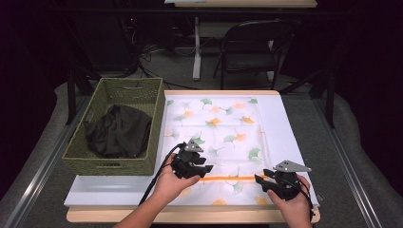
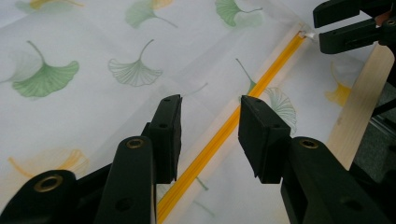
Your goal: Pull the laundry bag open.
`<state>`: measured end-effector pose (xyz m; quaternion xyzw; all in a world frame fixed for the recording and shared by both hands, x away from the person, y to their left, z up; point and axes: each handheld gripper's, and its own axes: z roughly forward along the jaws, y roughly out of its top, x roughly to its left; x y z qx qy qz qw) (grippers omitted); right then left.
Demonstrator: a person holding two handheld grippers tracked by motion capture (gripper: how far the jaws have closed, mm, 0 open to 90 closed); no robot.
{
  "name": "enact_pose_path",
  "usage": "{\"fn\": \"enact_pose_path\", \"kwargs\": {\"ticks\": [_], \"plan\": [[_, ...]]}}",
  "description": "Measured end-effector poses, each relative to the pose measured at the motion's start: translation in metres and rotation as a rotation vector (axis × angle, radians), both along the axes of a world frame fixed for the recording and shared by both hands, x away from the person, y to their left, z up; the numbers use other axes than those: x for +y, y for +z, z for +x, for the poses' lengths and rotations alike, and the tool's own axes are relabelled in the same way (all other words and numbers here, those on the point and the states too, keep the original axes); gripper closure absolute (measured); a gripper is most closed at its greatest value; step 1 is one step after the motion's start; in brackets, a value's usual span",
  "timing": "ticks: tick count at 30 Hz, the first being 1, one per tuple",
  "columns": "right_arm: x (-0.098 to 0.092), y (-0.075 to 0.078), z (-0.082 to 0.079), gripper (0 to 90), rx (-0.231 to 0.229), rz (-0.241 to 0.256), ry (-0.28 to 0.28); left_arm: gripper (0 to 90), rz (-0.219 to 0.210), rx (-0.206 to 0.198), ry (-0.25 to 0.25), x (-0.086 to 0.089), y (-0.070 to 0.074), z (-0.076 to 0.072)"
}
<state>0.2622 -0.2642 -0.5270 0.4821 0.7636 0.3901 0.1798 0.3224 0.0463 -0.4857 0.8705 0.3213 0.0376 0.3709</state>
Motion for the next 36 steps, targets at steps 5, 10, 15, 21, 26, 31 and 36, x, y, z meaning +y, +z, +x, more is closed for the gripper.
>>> {"fn": "enact_pose_path", "kwargs": {"ticks": [5, 10, 15, 21, 26, 31, 36], "plan": [[-0.003, 0.0, 0.0, 56.3, 0.012, -0.007, 0.01, 57.4, 0.005, 0.013, 0.006, -0.015, -0.003, 0.002], [-0.007, -0.002, 0.002, 58.9, 0.021, -0.014, 0.008, 51.8, -0.02, 0.051, -0.008, -0.026, -0.005, 0.002], [-0.014, -0.003, 0.005, 60.0, 0.03, -0.01, -0.013, 54.2, -0.029, 0.061, -0.013, -0.033, -0.004, 0.002], [-0.019, -0.002, 0.005, 60.9, 0.021, -0.001, -0.025, 53.3, -0.061, 0.076, -0.019, -0.039, -0.003, 0.004], [-0.024, 0.001, 0.005, 62.2, 0.028, 0.009, -0.045, 48.4, -0.046, 0.067, -0.054, -0.047, -0.004, 0.004], [-0.035, 0.001, 0.004, 62.0, 0.04, 0.027, -0.082, 51.8, -0.037, 0.058, -0.047, -0.05, -0.007, 0.004], [-0.047, -0.002, 0.006, 61.9, 0.061, 0.037, -0.115, 54.4, -0.057, 0.049, -0.068, -0.054, -0.009, 0.002]]}}
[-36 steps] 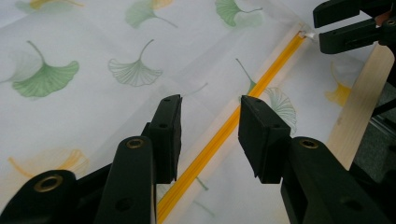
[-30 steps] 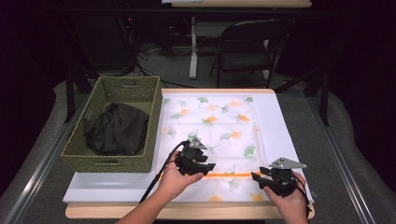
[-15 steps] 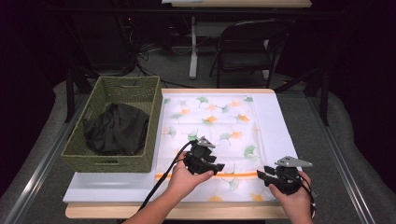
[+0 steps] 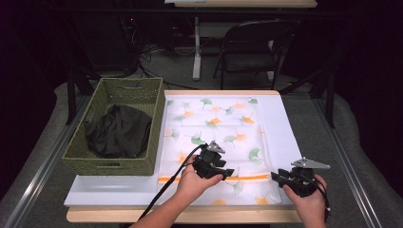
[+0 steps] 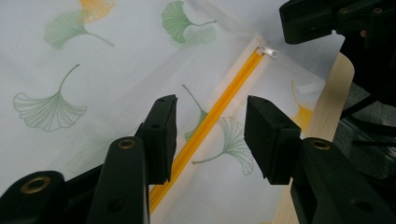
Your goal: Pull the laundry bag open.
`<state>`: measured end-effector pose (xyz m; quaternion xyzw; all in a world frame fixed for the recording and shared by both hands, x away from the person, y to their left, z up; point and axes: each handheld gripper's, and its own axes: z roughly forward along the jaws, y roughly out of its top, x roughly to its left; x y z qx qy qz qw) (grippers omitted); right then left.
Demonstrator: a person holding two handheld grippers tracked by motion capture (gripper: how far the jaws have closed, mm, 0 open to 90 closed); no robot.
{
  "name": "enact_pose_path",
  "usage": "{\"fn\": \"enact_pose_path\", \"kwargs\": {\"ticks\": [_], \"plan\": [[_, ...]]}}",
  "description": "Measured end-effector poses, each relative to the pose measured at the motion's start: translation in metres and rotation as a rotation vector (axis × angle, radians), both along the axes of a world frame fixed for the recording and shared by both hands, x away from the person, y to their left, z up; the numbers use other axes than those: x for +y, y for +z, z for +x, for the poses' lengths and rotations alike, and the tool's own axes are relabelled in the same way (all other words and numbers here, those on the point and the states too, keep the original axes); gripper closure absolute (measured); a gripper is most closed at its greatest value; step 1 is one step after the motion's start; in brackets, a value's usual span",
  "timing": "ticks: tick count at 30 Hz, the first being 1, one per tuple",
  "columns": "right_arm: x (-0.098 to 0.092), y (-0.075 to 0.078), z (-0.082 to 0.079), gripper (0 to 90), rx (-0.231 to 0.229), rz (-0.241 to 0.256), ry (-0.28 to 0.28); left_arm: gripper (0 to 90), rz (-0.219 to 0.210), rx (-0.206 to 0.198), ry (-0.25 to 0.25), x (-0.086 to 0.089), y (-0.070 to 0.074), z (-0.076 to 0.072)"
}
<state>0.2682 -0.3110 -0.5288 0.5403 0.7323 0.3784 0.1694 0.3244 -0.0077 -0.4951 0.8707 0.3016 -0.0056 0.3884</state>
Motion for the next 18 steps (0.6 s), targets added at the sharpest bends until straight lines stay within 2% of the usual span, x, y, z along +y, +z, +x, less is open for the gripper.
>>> {"fn": "enact_pose_path", "kwargs": {"ticks": [7, 13, 14, 18], "plan": [[-0.01, -0.009, 0.007, 62.0, 0.055, 0.05, -0.039, 55.5, 0.019, -0.004, -0.025, -0.01, -0.009, -0.002], [-0.012, -0.018, 0.015, 62.2, 0.094, 0.054, -0.034, 55.3, 0.056, -0.013, -0.038, -0.018, -0.018, -0.004], [-0.012, -0.019, 0.016, 62.1, 0.102, 0.048, -0.032, 55.4, 0.058, -0.021, -0.026, -0.019, -0.019, -0.005], [-0.007, -0.021, 0.017, 57.2, 0.105, 0.04, -0.026, 55.6, 0.055, -0.027, -0.044, -0.021, -0.023, -0.005]]}}
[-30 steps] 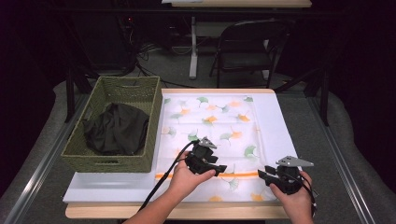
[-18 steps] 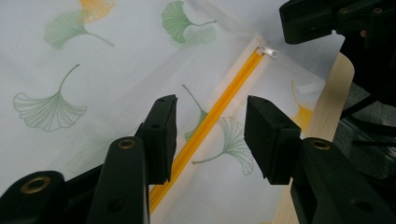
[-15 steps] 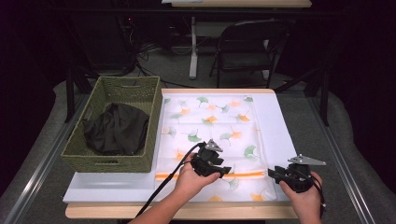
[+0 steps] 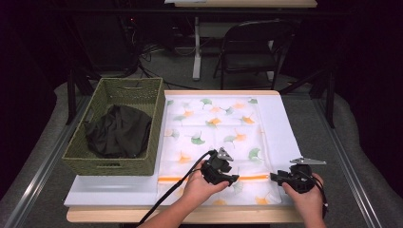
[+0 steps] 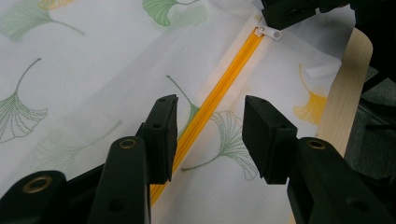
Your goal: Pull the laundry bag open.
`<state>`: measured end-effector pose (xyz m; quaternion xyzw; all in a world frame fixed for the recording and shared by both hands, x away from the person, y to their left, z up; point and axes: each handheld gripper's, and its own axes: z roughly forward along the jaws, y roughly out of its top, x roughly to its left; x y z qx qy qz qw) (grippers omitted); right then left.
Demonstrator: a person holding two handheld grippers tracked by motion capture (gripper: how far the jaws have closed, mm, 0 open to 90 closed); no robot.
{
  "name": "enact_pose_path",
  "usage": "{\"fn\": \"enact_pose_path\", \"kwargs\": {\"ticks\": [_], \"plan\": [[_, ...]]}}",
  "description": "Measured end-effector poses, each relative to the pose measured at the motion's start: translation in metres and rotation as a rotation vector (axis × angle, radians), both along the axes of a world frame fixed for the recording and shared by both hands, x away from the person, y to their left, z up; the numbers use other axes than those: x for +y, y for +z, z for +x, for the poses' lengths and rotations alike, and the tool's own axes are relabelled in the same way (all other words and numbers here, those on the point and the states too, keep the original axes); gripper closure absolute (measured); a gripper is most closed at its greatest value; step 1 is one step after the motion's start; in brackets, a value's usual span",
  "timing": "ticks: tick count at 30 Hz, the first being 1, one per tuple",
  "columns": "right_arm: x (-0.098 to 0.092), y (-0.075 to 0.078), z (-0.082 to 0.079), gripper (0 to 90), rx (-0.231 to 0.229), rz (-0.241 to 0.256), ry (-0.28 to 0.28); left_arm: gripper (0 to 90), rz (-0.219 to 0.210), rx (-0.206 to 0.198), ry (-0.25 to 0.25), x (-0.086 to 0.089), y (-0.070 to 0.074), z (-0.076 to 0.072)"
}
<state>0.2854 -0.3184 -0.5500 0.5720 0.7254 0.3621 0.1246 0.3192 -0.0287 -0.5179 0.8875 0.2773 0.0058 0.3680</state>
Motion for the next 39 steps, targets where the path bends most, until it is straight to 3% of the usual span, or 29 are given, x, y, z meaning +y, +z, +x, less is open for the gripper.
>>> {"fn": "enact_pose_path", "kwargs": {"ticks": [9, 16, 22, 28, 33, 39], "plan": [[0.012, -0.003, 0.004, 50.3, -0.004, -0.032, 0.006, 55.2, 0.016, 0.013, -0.012, -0.006, -0.012, -0.001], [0.013, -0.003, 0.006, 51.5, -0.002, -0.027, -0.001, 55.6, 0.023, 0.026, -0.012, -0.007, -0.018, 0.001], [0.007, -0.001, 0.005, 54.1, 0.023, 0.02, -0.012, 55.7, 0.037, 0.016, -0.02, -0.008, -0.02, 0.001], [0.0, -0.003, 0.005, 58.4, 0.038, 0.061, -0.017, 57.2, 0.042, 0.035, -0.019, -0.009, -0.025, 0.001], [0.003, -0.003, 0.006, 61.3, 0.05, 0.07, -0.005, 59.1, 0.065, 0.033, -0.024, -0.011, -0.029, 0.002], [0.003, -0.003, 0.008, 64.9, 0.052, 0.077, 0.011, 60.3, 0.056, 0.031, -0.014, -0.011, -0.03, 0.002]]}}
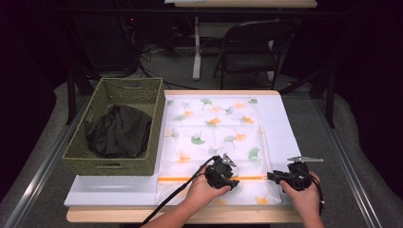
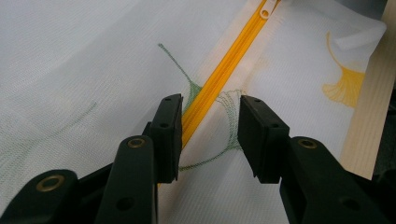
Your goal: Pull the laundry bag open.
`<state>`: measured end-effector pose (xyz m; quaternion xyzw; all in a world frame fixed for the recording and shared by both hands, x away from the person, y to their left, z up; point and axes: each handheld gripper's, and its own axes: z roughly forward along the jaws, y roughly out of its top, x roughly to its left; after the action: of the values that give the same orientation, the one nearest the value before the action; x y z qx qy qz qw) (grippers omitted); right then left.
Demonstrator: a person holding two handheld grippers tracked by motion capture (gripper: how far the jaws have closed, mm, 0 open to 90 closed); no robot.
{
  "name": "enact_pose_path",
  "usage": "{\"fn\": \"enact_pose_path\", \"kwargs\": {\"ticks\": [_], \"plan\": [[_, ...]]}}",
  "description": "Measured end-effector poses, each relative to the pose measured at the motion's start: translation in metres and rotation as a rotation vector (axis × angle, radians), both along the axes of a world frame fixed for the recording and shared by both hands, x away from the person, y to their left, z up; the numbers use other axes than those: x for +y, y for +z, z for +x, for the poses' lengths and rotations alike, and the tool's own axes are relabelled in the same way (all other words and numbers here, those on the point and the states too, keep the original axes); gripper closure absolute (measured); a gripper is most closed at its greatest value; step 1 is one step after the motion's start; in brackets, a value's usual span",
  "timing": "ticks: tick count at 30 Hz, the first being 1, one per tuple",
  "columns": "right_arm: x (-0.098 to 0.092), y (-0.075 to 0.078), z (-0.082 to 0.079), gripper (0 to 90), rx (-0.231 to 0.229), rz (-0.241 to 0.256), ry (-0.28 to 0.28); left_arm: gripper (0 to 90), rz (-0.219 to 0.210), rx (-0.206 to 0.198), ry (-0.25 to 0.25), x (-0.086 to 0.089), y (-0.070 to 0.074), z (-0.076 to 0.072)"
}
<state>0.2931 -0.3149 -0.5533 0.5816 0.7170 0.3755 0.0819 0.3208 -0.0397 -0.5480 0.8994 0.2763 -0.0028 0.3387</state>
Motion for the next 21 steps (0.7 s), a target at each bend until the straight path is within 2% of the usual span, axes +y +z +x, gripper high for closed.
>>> {"fn": "enact_pose_path", "kwargs": {"ticks": [6, 10, 16, 21], "plan": [[0.0031, 0.0043, -0.0009, 67.7, -0.014, 0.006, 0.013, 60.4, 0.019, -0.014, 0.006, -0.0011, -0.0013, -0.0005], [0.005, 0.0047, -0.0005, 69.0, -0.01, -0.008, 0.025, 60.7, 0.014, -0.017, 0.011, -0.0016, -0.0018, -0.001], [0.0064, 0.0047, 0.0004, 71.1, -0.014, 0.006, 0.031, 61.5, 0.019, -0.019, 0.017, -0.0021, -0.0016, -0.0013], [0.0093, 0.0041, 0.0012, 72.8, -0.013, -0.003, 0.04, 62.0, 0.018, -0.02, 0.023, -0.0025, -0.0018, -0.0016]]}}
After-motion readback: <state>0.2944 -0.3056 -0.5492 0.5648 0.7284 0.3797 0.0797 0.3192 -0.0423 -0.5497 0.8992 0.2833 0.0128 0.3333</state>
